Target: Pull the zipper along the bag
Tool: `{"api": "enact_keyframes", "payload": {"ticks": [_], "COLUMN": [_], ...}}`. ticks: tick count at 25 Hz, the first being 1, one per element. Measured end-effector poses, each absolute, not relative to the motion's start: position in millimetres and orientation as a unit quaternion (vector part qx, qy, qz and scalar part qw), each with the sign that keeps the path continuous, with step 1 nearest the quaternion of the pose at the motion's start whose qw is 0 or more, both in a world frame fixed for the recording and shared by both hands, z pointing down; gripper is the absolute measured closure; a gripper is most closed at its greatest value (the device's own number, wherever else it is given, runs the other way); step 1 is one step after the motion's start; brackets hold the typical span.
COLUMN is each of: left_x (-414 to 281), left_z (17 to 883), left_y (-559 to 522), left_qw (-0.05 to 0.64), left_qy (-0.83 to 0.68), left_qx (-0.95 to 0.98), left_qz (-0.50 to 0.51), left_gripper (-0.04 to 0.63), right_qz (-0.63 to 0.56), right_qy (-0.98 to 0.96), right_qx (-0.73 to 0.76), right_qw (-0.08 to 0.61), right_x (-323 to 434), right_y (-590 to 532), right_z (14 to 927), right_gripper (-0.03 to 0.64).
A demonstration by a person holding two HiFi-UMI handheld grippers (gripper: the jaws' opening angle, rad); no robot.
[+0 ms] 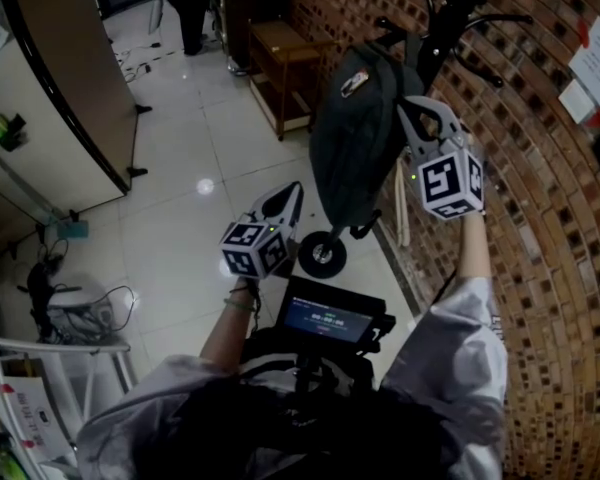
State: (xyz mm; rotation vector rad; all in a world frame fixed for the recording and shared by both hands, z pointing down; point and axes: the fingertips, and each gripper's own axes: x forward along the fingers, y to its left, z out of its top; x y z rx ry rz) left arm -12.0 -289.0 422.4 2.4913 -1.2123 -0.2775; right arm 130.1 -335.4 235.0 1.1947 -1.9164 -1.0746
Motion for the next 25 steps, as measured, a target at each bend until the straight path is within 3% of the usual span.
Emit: {"api": "enact_keyframes", "payload": {"ticks": [25], "left_x": [4.9], "left_z": [428.2], "left_y": [-284.9], "left_qw": [0.158], "left_qy": [-0.414], "left_qx": [0.895], "left_qz": [-0.057], "left_gripper": [0.588], "right_qz": [-0.398], "right_qy": [-0.739], "right_qx": [0.449], "right_qw": [0.307], "right_x": [133.6], "right_y": [-320.9], "right_z": [254.2], "right_gripper": [0.607]}}
